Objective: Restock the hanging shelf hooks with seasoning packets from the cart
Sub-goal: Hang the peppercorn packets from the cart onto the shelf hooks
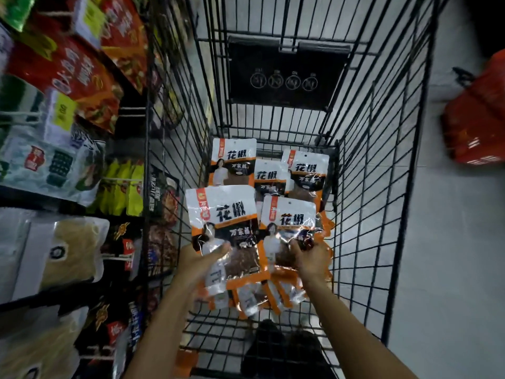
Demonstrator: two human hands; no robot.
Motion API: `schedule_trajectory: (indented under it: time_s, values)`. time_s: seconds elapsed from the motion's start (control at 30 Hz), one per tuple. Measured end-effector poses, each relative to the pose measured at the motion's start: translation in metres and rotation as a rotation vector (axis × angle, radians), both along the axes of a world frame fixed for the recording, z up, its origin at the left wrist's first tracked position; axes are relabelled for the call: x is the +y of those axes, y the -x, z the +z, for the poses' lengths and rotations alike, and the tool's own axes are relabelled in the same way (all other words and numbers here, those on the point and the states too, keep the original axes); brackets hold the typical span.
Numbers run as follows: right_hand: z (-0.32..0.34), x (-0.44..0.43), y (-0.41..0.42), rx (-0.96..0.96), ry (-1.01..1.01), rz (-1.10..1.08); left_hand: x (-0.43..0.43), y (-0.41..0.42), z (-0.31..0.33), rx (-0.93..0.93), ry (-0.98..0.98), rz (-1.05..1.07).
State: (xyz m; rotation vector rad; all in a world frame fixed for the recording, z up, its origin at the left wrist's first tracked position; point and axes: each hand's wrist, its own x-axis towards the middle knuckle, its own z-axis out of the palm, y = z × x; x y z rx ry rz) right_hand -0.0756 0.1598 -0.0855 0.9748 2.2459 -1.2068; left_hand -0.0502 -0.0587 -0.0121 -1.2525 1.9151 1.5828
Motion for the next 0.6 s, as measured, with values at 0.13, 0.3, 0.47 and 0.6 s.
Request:
schedule_trajectory:
  time_s: [0.13,0.3,0.47,0.6]
  values:
    - [-0.033,0.002,0.006,-0.208,-0.156,0.085,-0.004,-0.003,-0.009,-0.018,-0.047,0.032]
    - [-0.031,-0.007,0.015,-0.222,-0.254,0.0,-0.007,-0.012,-0.005,-0.052,-0.118,0.085]
    - [-0.016,-0.005,0.005,-0.149,-0.132,-0.128,0.0,-0.024,0.011,-0.014,-0.076,0.054]
    - [0.009,0.003,-0.007,-0.031,0.043,-0.222,0.01,-0.038,0.038,0.043,-0.093,0.092]
